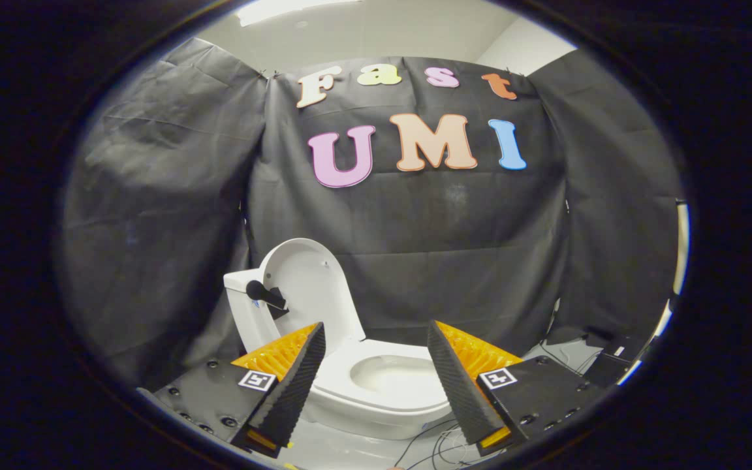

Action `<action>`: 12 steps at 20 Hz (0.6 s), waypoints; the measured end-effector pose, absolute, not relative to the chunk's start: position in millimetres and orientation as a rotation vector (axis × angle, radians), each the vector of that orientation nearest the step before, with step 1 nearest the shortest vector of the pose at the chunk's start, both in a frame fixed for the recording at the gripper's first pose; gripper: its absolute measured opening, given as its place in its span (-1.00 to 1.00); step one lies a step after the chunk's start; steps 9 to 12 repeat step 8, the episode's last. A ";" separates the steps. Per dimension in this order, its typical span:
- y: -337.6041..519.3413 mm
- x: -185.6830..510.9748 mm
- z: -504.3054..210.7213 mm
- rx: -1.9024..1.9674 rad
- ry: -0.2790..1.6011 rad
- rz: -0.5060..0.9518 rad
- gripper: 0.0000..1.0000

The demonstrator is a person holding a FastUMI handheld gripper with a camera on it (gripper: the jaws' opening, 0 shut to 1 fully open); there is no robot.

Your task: Open the toilet lid.

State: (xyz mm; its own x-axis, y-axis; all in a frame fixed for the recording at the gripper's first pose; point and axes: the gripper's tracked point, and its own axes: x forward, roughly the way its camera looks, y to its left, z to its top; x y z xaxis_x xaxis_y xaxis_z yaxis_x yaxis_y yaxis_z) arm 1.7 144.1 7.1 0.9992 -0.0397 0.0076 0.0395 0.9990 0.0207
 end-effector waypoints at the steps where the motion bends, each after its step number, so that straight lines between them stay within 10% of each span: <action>1: 146.3 2.3 9.7 0.020 -0.015 -0.032 0.95; 12: 138.9 10.4 8.6 0.040 -0.021 -0.050 0.94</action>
